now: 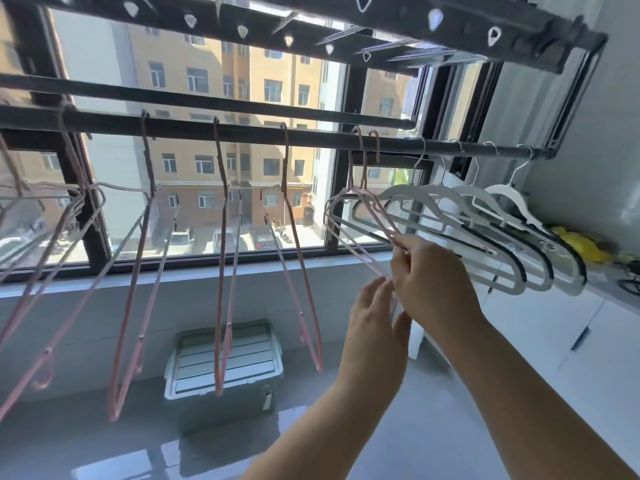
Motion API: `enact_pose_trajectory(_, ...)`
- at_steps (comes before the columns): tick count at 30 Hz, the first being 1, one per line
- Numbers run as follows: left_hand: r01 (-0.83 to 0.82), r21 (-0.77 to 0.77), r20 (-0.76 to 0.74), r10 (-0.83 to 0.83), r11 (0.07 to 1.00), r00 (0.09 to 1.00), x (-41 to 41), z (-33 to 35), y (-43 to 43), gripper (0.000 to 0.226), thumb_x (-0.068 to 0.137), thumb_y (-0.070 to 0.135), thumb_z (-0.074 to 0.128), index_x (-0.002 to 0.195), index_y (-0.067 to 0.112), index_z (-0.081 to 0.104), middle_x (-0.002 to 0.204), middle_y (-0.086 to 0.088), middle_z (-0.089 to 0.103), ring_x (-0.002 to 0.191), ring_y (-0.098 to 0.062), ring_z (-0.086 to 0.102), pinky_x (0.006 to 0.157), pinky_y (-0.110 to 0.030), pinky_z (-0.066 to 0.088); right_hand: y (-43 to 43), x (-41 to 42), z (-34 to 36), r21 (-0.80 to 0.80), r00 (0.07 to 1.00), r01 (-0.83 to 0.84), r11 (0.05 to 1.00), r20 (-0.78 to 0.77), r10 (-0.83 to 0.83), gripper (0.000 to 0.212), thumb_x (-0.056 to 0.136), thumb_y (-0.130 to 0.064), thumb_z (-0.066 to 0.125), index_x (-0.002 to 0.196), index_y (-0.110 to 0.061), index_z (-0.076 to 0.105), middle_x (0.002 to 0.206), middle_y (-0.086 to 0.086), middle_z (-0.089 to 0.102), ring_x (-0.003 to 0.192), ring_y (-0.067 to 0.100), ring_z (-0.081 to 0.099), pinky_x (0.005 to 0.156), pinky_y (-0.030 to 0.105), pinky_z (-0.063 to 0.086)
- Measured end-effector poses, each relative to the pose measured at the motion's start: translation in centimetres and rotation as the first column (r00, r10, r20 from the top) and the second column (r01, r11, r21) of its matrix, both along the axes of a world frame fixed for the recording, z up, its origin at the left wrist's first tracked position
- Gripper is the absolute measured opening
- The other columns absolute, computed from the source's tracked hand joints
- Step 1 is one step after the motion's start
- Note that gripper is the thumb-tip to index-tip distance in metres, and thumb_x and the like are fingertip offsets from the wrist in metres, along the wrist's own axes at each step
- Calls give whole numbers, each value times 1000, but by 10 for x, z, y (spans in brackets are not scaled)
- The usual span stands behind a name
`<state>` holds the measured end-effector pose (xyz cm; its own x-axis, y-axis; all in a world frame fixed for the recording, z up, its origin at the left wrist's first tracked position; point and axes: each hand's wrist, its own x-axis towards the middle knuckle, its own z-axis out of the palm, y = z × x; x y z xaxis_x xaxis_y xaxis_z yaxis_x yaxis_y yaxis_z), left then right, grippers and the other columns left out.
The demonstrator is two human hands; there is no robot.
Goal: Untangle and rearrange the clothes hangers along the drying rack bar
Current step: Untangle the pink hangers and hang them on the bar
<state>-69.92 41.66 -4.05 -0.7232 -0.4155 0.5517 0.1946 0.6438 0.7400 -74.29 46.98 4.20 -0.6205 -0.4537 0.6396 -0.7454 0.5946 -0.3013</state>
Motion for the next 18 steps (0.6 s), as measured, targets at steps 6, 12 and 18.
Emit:
enact_pose_trajectory(6,-1,-5,18,1,1000,1000,7,2,-9,61,91,24,49,143,30,16,148,6,25,134,-11,26,111,-28,25,-26,-2,4,-76,997,-67,995,-36,64,30,96,-18,40,113,-6,61,99,12,70,88,23,66,77,28,49)
enact_pose_trajectory(12,-61,-22,41,62,998,997,13,2,-18,61,92,24,47,143,29,14,149,6,22,136,-10,22,111,-27,23,-39,-1,1,-130,992,-123,984,-43,119,29,96,-17,40,111,-5,61,94,12,70,77,20,62,69,19,40)
enact_pose_trajectory(18,-84,-7,50,84,996,995,18,0,-15,64,92,23,47,144,30,10,151,7,17,138,-10,18,112,-33,23,-40,8,-2,-172,984,-177,969,-24,176,33,96,-16,39,123,-8,57,107,12,69,95,23,66,78,21,43)
